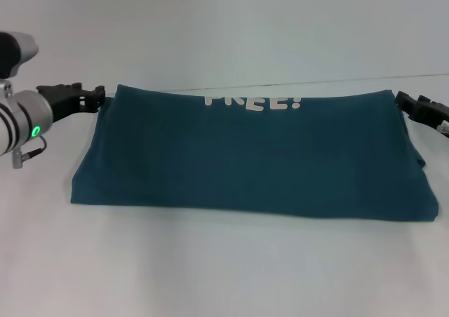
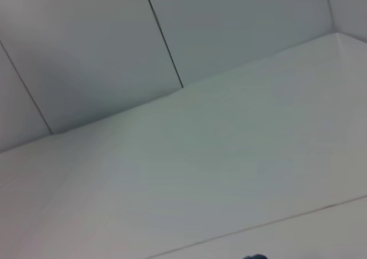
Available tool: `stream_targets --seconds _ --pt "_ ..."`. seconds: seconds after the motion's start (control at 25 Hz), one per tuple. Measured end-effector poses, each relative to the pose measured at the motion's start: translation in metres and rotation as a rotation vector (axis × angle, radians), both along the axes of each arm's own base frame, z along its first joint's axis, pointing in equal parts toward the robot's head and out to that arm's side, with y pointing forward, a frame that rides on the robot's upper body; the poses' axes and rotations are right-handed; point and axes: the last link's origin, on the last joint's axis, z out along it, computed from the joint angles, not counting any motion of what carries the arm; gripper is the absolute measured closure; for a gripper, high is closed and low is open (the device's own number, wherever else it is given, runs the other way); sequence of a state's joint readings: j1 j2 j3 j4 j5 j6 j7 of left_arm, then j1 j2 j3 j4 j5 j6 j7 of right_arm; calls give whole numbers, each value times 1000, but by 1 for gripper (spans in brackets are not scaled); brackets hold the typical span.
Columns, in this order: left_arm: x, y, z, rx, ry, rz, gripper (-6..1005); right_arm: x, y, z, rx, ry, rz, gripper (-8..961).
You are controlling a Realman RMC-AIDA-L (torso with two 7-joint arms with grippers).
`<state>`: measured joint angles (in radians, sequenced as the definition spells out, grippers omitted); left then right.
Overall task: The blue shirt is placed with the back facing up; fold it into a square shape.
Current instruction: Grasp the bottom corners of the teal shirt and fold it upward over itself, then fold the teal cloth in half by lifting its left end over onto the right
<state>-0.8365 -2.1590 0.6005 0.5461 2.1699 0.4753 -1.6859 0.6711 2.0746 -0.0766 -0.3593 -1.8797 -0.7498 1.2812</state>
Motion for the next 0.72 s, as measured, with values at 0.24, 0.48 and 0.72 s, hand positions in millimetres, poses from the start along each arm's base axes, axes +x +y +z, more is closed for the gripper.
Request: stream_targets --seconds 0.24,0.48,0.72 --pt "-9 -4 5 12 -3 19 476 6 -13 16 41 64 51 464" --pt "-19 -19 8 -39 -86 21 351 17 -33 29 -22 126 81 265" --pt "-18 -46 22 -190 -231 -33 248 21 -61 47 -129 204 123 267"
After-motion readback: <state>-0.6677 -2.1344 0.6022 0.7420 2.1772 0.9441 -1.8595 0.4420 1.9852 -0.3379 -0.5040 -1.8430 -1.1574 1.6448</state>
